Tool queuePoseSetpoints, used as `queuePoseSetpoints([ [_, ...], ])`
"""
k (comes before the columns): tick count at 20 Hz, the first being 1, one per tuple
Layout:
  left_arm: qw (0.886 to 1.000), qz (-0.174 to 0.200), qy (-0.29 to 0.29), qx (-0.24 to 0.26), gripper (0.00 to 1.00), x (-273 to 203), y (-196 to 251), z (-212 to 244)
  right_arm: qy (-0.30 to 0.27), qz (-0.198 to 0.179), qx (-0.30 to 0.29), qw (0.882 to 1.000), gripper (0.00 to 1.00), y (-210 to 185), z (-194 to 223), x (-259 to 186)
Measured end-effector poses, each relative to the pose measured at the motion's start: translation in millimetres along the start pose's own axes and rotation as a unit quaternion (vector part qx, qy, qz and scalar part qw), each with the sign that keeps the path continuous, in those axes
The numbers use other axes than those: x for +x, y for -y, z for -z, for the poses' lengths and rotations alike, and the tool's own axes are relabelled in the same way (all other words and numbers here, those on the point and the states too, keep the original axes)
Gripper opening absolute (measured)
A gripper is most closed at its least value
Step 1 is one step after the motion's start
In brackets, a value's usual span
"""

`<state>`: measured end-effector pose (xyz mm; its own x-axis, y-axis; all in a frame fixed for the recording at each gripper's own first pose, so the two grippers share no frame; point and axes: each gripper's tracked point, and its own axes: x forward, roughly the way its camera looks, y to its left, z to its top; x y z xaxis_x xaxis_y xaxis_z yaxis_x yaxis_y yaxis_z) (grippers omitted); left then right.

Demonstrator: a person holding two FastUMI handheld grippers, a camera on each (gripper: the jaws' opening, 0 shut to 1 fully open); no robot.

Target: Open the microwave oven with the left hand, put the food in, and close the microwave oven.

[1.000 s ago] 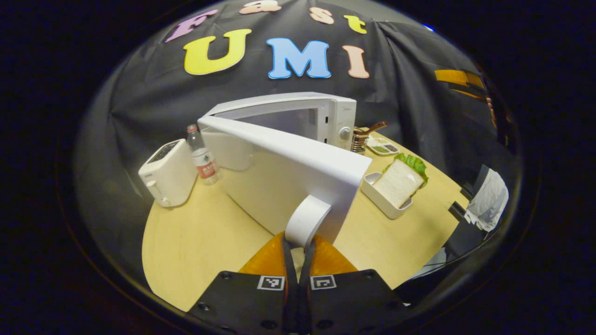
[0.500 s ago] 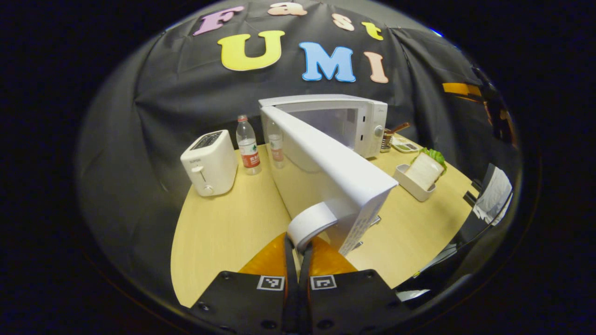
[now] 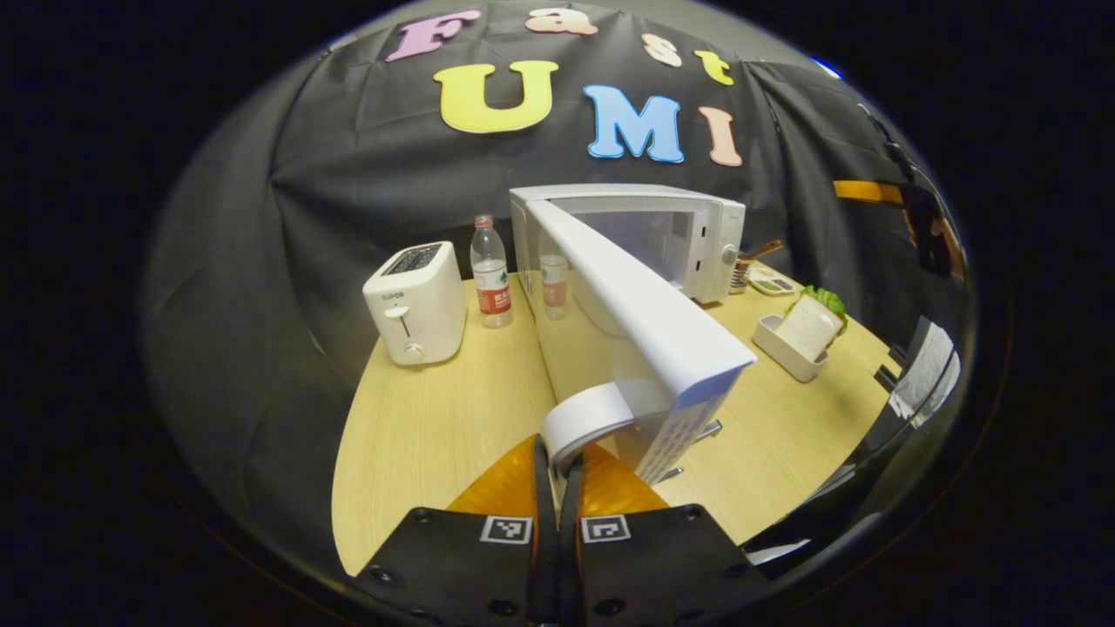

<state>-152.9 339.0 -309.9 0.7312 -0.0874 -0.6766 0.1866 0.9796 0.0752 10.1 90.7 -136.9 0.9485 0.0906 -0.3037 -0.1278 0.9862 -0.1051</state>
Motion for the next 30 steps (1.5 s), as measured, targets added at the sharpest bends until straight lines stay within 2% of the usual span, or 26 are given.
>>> queuePoseSetpoints([
  [1, 1.0, -0.001, 0.001, 0.001, 0.07, 1.2, -0.3, 0.7, -0.009, -0.003, 0.001, 1.0, 0.94, 3.7, 6.2, 2.4],
  [4, 1.0, -0.006, 0.001, -0.007, 0.07, -4.3, -0.1, 0.0, -0.03, -0.009, 0.01, 0.999, 0.97, 16.4, 22.4, 7.0],
  [6, 1.0, -0.007, 0.009, -0.01, 0.15, -3.1, 3.1, 3.8, -0.04, -0.014, 0.017, 0.999, 0.97, 24.0, 32.3, 9.3],
  [8, 1.0, -0.025, 0.005, 0.003, 0.22, -14.1, -3.7, 12.4, -0.053, -0.025, 0.024, 0.998, 0.97, 29.5, 45.0, 12.0],
  [10, 0.999, -0.046, -0.005, -0.008, 0.42, -26.5, -11.4, 21.9, -0.076, -0.031, 0.029, 0.996, 0.96, 39.4, 64.1, 15.7],
  [12, 0.996, -0.082, -0.003, -0.019, 0.41, -49.8, -12.8, 17.7, -0.102, -0.039, 0.043, 0.993, 0.96, 48.3, 84.6, 18.7],
  [14, 0.992, -0.118, 0.042, -0.03, 0.41, -79.9, 3.7, -16.5, -0.134, -0.056, 0.067, 0.987, 0.97, 50.4, 109.2, 20.8],
  [16, 0.982, -0.151, 0.104, -0.04, 0.38, -105.4, 29.2, -73.6, -0.173, -0.068, 0.089, 0.979, 0.97, 50.8, 138.1, 23.0],
  [19, 0.968, -0.153, 0.194, -0.052, 0.94, -120.9, 86.6, -160.2, -0.218, -0.088, 0.114, 0.965, 0.97, 47.0, 173.6, 23.3],
  [20, 0.963, -0.15, 0.217, -0.048, 1.0, -121.3, 105.6, -186.8, -0.23, -0.093, 0.122, 0.961, 0.97, 46.0, 181.8, 21.5],
  [21, 0.96, -0.145, 0.236, -0.041, 0.96, -120.4, 121.2, -209.8, -0.239, -0.098, 0.132, 0.957, 0.97, 44.6, 189.5, 21.0],
  [23, 0.957, -0.131, 0.258, -0.028, 1.0, -117.1, 149.5, -252.1, -0.256, -0.106, 0.159, 0.948, 0.98, 41.4, 202.6, 20.5],
  [26, 0.949, -0.117, 0.291, -0.023, 0.98, -122.5, 179.7, -304.5, -0.278, -0.119, 0.202, 0.931, 0.98, 33.9, 218.1, 22.3],
  [28, 0.945, -0.112, 0.306, -0.028, 1.0, -124.1, 191.7, -327.9, -0.291, -0.132, 0.22, 0.922, 0.98, 26.9, 224.9, 23.9],
  [30, 0.943, -0.125, 0.308, -0.025, 1.0, -118.0, 192.2, -333.0, -0.299, -0.137, 0.222, 0.918, 0.98, 24.4, 233.0, 29.8],
])
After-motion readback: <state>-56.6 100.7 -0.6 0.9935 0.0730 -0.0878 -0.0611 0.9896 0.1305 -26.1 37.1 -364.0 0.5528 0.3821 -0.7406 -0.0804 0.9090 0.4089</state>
